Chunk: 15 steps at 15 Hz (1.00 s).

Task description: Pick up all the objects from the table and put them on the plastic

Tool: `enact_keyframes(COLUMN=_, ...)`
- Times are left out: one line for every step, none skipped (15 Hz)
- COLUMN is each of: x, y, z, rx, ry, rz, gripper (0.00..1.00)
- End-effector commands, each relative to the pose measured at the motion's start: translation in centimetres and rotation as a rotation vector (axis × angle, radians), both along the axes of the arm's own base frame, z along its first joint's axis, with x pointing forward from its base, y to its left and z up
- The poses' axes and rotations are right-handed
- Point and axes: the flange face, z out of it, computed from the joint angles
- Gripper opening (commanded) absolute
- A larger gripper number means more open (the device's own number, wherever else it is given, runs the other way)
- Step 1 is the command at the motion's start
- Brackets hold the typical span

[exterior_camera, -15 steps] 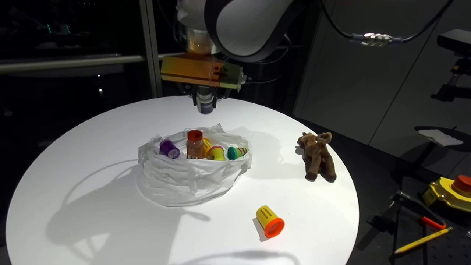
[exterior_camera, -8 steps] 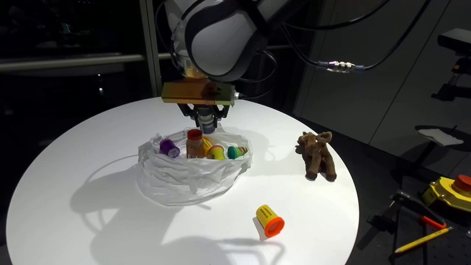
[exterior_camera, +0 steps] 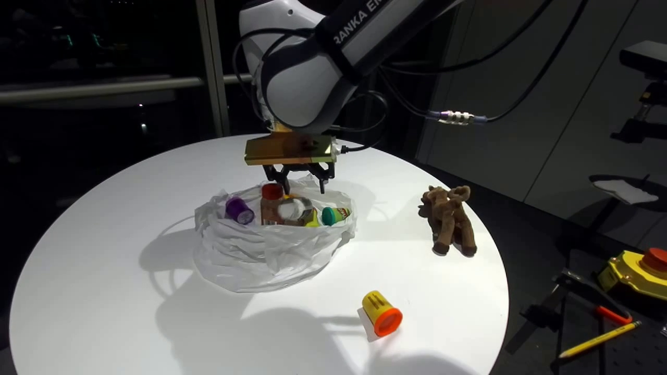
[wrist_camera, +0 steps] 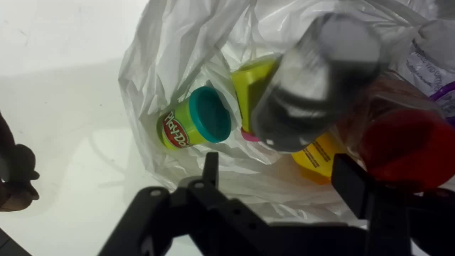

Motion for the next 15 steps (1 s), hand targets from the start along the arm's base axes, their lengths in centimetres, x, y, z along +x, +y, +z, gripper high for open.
enact_keyframes(x=0.3, y=1.0, z=0.2, rx=0.007, ry=0.020, rz=0.040, gripper=1.00)
enact_keyframes(x=-0.2, y=1.4, z=0.3, rx=0.002, ry=0.016, rz=0.051, gripper=1.00)
enact_keyframes(x=-0.8, y=2.0, z=0.4, rx=-0.001, ry=0.011, rz=0.059, gripper=1.00)
enact_keyframes(x=-1.2, y=3.5, z=0.5, rx=-0.003, ry=-0.007, rz=0.067, gripper=1.00)
enact_keyframes(x=-1.9, y=4.4, z=1.0, rx=-0.006, ry=-0.013, rz=0.081, gripper=1.00)
enact_keyframes(x=-3.0, y=5.5, z=1.5, rx=-0.011, ry=-0.013, rz=0.083, gripper=1.00)
enact_keyframes(x=-4.3, y=6.6, z=2.2, rx=-0.031, ry=0.002, rz=0.078, gripper=1.00)
enact_keyframes(x=-5.7, y=7.8, z=2.8, rx=-0.047, ry=0.018, rz=0.070, gripper=1.00)
enact_keyframes(x=-7.1, y=8.5, z=3.7, rx=-0.089, ry=0.040, rz=0.038, gripper=1.00)
enact_keyframes(x=-8.8, y=9.2, z=4.4, rx=-0.121, ry=0.067, rz=0.022, gripper=1.00)
enact_keyframes(x=-10.4, y=9.7, z=5.4, rx=-0.154, ry=0.100, rz=0.001, gripper=1.00)
enact_keyframes(x=-12.2, y=9.9, z=6.4, rx=-0.181, ry=0.134, rz=-0.010, gripper=1.00)
enact_keyframes(x=-13.6, y=9.9, z=7.6, rx=-0.194, ry=0.170, rz=-0.011, gripper=1.00)
enact_keyframes(x=-15.0, y=9.8, z=8.8, rx=-0.198, ry=0.196, rz=-0.007, gripper=1.00)
enact_keyframes(x=-16.3, y=9.6, z=10.2, rx=-0.196, ry=0.222, rz=0.002, gripper=1.00)
